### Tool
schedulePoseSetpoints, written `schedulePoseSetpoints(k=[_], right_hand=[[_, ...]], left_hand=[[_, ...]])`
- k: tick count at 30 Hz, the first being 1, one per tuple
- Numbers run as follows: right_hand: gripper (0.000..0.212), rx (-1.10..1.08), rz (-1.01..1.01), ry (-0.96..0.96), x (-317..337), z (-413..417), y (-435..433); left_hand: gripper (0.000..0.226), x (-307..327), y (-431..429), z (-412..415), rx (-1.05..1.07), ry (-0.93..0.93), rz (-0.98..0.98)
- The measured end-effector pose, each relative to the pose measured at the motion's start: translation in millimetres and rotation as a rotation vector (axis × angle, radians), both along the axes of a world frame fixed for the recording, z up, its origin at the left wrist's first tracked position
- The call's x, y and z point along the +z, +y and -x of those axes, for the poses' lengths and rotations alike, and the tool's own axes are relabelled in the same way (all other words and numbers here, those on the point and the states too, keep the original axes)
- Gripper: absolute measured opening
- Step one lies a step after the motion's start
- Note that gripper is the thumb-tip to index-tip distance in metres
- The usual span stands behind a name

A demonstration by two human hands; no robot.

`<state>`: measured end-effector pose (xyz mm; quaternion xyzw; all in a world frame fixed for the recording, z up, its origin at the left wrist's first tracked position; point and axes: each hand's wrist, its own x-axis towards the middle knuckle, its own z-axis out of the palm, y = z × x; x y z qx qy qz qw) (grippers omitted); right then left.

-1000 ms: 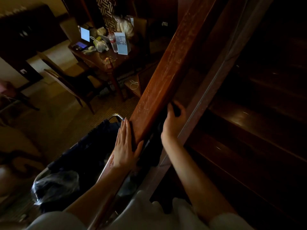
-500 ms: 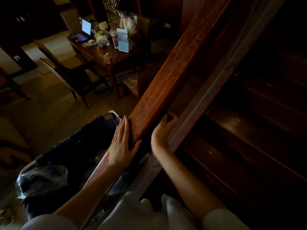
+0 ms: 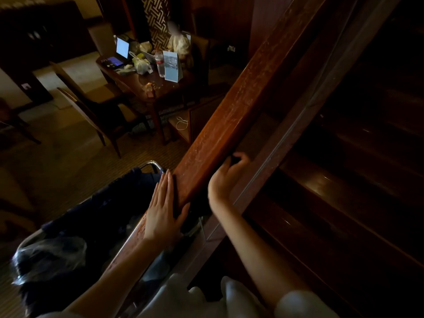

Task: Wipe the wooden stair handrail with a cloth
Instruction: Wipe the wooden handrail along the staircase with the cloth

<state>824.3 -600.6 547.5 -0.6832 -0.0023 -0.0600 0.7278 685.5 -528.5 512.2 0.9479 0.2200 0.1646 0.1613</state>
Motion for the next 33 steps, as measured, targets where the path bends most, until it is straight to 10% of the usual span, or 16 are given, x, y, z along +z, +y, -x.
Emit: schedulePoseSetpoints(k=[12,33], right_hand=[[0.048,0.116,-0.216,-0.038,16.9,1.2,-24.7],[0.027,0.135,-0.189,0.11,-0.5,-0.7,-33.8]], left_hand=[[0.088,0.4,-1.5,1.3,0.014,0.039,0.001],[0.088,-1.7,-1.2,2.5,0.035,0.024,0.044]])
